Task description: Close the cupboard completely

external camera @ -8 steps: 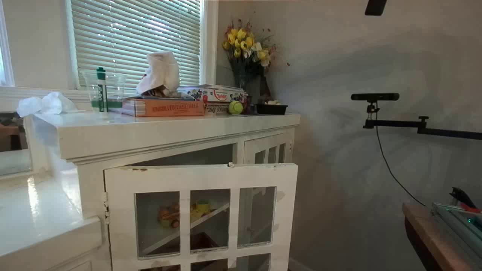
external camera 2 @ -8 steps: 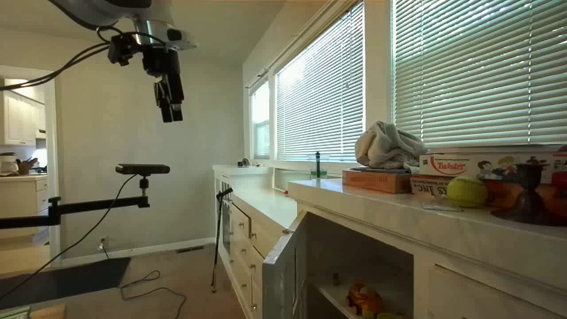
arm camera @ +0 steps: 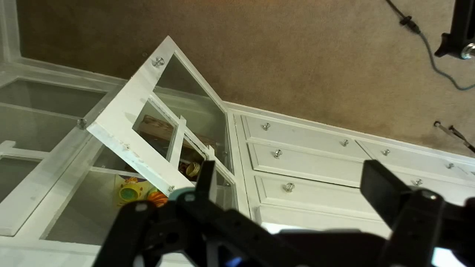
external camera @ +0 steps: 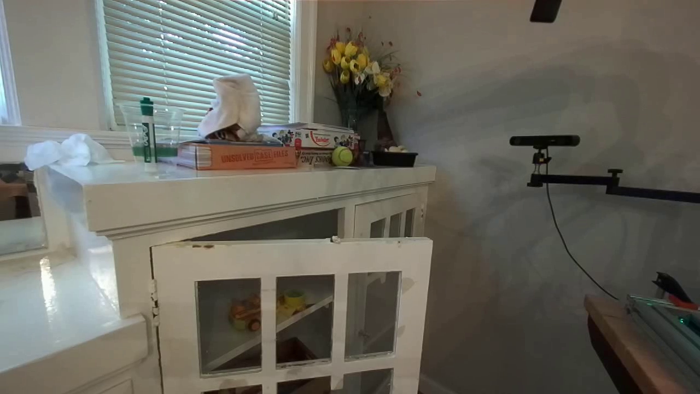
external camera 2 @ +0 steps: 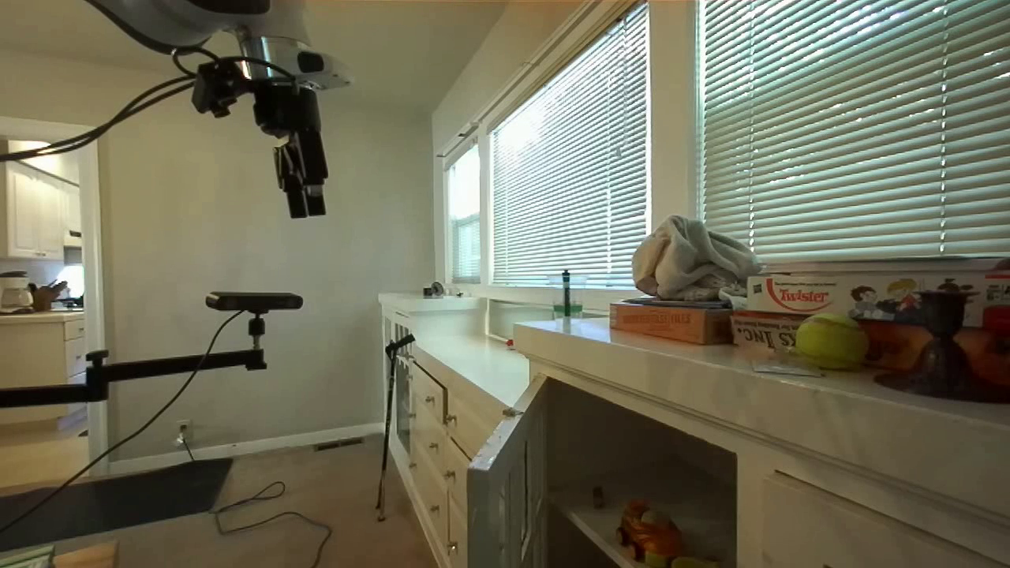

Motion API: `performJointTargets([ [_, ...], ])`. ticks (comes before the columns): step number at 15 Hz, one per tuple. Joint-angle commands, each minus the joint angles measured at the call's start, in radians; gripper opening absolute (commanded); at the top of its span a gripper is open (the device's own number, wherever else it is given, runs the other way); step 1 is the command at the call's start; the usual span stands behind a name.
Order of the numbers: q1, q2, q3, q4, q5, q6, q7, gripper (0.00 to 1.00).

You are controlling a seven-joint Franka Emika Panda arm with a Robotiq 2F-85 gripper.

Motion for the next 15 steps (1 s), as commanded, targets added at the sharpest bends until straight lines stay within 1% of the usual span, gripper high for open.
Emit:
performJointTargets([
  [1, -0.002, 0.000, 0.001, 0.002, 0.001, -0.002, -0.001, 1.00],
  [10, -0.002, 0.000, 0.001, 0.002, 0.001, -0.002, -0.001, 1.00],
  [13, -0.027, 0.004, 0.026, -0.007, -0.048, 0.075, 0.010, 1.00],
  [15, -0.046, 0.019, 0.027, -0.018, -0.080, 0.156, 0.005, 1.00],
])
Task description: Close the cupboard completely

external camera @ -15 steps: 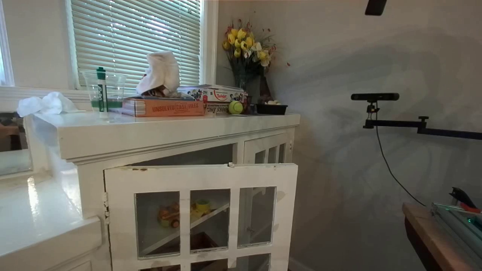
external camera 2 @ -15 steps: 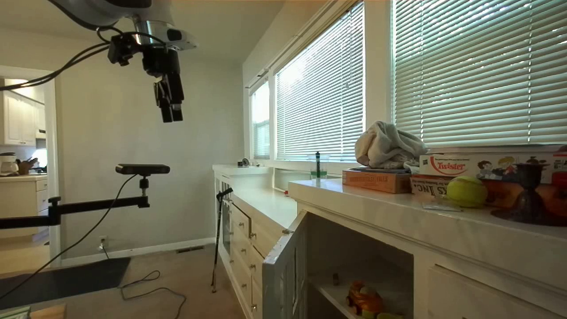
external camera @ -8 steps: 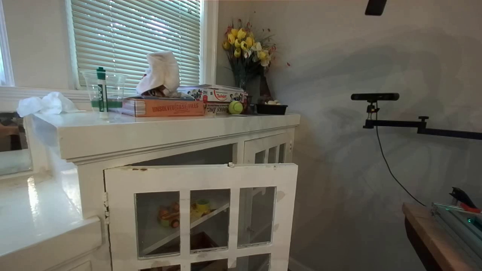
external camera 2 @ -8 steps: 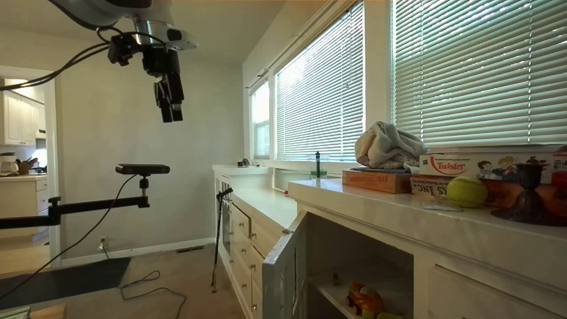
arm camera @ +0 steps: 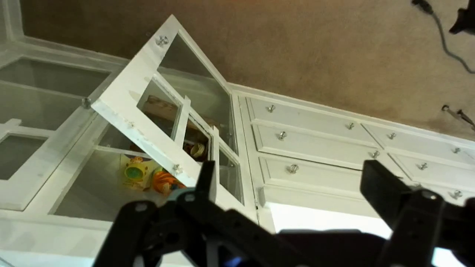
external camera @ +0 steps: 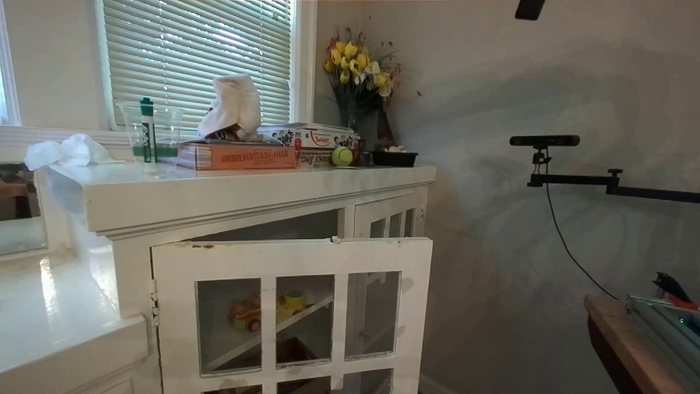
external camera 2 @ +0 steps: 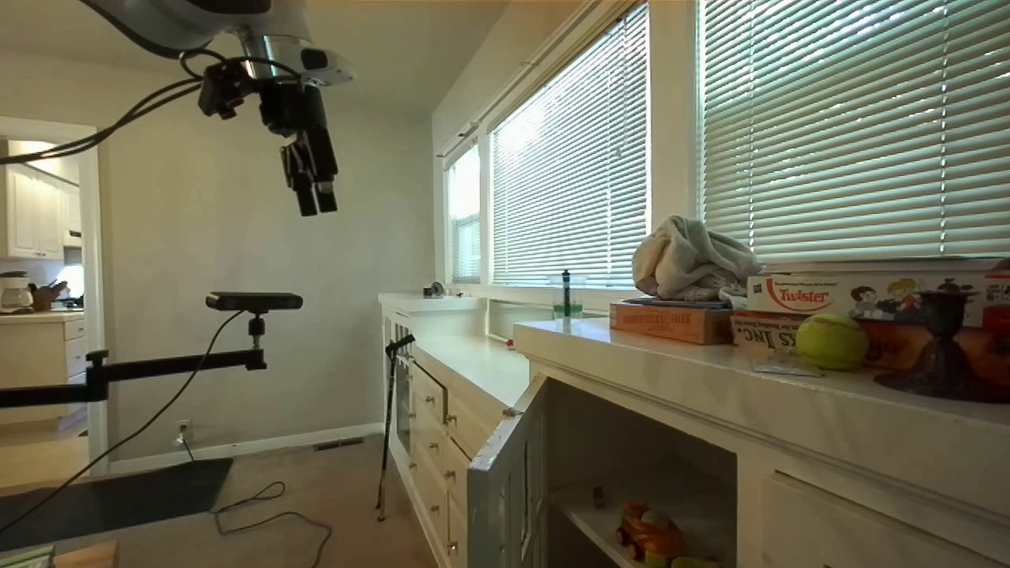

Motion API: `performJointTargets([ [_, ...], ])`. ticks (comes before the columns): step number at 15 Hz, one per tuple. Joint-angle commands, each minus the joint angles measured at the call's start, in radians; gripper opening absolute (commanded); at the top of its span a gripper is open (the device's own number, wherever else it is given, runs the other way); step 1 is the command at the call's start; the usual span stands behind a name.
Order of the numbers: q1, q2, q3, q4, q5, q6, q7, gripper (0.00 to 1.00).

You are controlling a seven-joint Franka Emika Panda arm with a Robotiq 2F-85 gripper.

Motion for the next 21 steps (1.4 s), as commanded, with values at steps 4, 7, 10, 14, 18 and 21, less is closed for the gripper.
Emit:
performJointTargets([
  [4, -0.069, 0.066, 0.010, -0.033, -0.115, 0.197, 0.006, 1.00],
  [7, -0.098, 0.105, 0.003, -0.043, -0.158, 0.206, 0.018, 1.00],
  [10, -0.126, 0.135, -0.017, -0.057, -0.187, 0.190, 0.021, 1.00],
  [14, -0.165, 0.158, -0.047, -0.087, -0.228, 0.172, 0.025, 1.00],
  [18, -0.195, 0.161, -0.077, -0.133, -0.249, 0.172, 0.034, 1.00],
  [21, -0.209, 0.163, -0.098, -0.174, -0.243, 0.185, 0.034, 1.00],
])
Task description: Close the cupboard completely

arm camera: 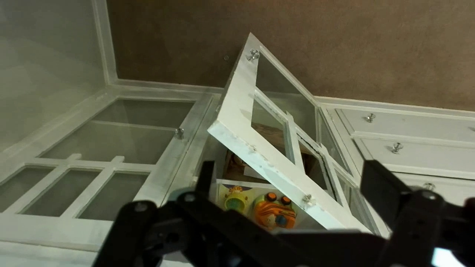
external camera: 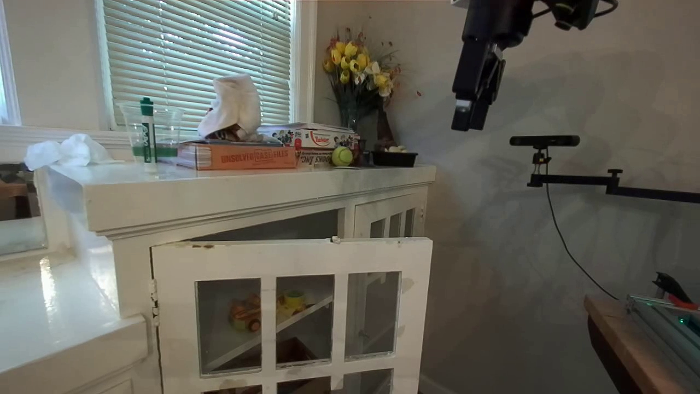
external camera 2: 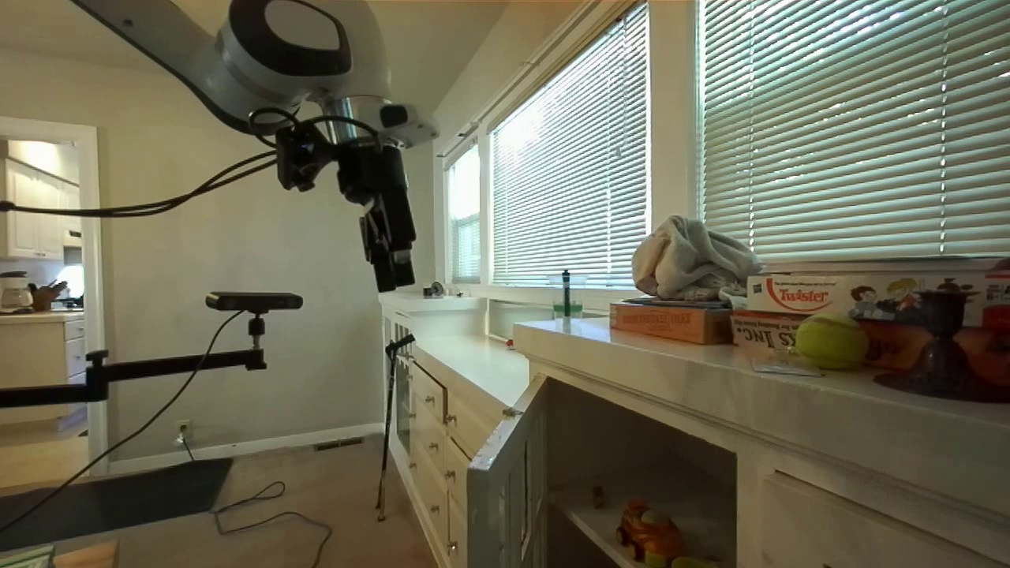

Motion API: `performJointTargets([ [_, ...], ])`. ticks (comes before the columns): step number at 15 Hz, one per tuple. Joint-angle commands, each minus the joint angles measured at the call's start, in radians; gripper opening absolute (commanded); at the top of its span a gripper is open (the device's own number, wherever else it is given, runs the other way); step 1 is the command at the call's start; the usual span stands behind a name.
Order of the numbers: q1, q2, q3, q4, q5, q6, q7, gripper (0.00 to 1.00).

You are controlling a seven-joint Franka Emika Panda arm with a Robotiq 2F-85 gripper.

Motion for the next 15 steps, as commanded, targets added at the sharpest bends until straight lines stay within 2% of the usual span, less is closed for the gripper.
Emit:
performJointTargets([
  [1, -0.013, 0.003, -0.020, -0.046, -0.029, 0.008, 0.035, 1.00],
  [5, -0.041, 0.032, -0.052, -0.078, -0.013, 0.008, 0.059, 1.00],
  [13, -0.030, 0.037, -0.076, -0.077, -0.005, -0.003, 0.043, 1.00],
  [15, -0.043, 0.074, -0.080, -0.083, -0.023, 0.076, 0.043, 1.00],
])
